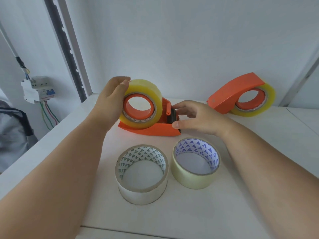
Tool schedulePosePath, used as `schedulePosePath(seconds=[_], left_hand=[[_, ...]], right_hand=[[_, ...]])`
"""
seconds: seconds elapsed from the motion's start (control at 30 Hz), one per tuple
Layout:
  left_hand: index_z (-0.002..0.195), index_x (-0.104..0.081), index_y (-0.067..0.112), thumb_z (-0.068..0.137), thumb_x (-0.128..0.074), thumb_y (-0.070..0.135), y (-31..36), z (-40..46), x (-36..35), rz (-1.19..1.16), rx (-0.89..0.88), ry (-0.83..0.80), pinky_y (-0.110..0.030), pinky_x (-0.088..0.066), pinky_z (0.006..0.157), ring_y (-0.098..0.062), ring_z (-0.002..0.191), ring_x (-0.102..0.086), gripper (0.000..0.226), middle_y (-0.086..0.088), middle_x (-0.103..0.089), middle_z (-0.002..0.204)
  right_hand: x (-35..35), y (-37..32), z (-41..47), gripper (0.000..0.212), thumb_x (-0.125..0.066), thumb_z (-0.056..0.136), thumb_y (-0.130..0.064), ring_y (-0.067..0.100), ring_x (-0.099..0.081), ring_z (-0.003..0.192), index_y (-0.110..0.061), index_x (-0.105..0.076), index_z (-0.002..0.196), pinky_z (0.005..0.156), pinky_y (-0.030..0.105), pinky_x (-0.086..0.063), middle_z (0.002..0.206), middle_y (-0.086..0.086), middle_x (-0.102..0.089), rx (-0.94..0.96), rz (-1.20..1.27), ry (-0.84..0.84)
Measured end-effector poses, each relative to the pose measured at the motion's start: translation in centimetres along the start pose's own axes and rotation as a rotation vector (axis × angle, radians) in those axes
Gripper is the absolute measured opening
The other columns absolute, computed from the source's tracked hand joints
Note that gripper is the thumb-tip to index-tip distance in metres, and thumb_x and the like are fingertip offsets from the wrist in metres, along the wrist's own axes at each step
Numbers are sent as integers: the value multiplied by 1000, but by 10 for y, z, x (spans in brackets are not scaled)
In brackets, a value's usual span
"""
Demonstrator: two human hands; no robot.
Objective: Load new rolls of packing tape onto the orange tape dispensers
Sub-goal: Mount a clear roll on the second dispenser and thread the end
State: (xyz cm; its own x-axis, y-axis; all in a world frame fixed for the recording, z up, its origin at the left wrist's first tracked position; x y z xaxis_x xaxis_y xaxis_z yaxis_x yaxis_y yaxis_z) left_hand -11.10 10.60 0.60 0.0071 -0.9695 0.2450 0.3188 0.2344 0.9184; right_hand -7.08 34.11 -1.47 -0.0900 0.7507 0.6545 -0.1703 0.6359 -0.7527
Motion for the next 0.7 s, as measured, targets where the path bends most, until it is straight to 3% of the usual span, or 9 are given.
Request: schedulePosePath(seconds=[0.1,0.17,0.23,0.27,0.37,0.47,0.53,0.7], left_hand=[[130,-51,36,96,-36,33,2,-5,1,18,-75,-47,-21,-40,90,-9,110,-53,37,6,-56,122],[128,-51,38,93,-45,44,2,-8,-1,101,-113,-68,-18,-40,89,-6,111,-53,36,10,-56,123],[125,-52,39,85,-57,52,5,-9,-3,193,-169,-24,-23,-43,92,-7,111,-55,43,12,-56,123],[125,-53,37,85,-59,51,7,-9,-4,223,-188,12,-23,-42,94,-7,111,-54,44,13,-55,123],[129,-53,28,90,-55,45,9,-9,-6,283,-211,98,-5,-33,83,-2,107,-46,42,15,-48,118],[130,-53,25,92,-50,44,8,-10,-8,263,-193,135,0,-30,76,-1,105,-45,42,14,-46,117],[129,-53,26,92,-49,46,8,-9,-7,212,-158,149,-2,-30,79,-2,105,-45,42,14,-47,119],[128,-52,29,94,-44,48,5,-7,-8,74,-56,190,-22,-36,93,-6,113,-48,41,12,-54,123]], right_hand=[[-1,-1,2,51,-79,72,-29,6,-52,121,-37,-55,117,110,32,-35,125,-8,-59,26,0,-6],[-3,0,2,61,-80,64,-39,5,-48,125,-39,-53,119,111,32,-33,128,-9,-57,15,2,-24],[-8,1,2,77,-81,53,-49,4,-43,130,-39,-49,122,111,32,-33,132,-10,-53,5,20,-43],[-10,1,3,80,-82,51,-49,5,-43,131,-39,-47,122,111,33,-33,133,-9,-52,9,22,-43],[-11,2,6,73,-86,62,-30,11,-48,125,-38,-43,120,109,36,-37,126,-6,-53,12,1,-10],[-9,4,8,77,-86,62,-29,12,-51,121,-39,-39,121,106,36,-40,124,-5,-54,-3,-10,-7],[-9,6,9,79,-86,61,-31,12,-51,120,-39,-38,123,106,37,-40,123,-5,-55,-14,-7,-12],[-10,5,10,75,-86,62,-31,11,-54,115,-35,-39,121,105,38,-41,118,-5,-58,-20,24,-15]])
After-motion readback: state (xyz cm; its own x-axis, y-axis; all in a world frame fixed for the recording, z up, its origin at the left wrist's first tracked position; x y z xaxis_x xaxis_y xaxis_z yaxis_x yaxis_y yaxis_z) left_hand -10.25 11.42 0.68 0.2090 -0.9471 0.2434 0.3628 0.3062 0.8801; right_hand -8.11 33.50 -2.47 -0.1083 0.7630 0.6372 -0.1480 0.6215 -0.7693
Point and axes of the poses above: each hand's wrist, its own z-axis towards the middle knuckle, its own x-axis out of the back of the hand, y = z × x, the point moved 2 cm from there along z, towards the middle knuckle
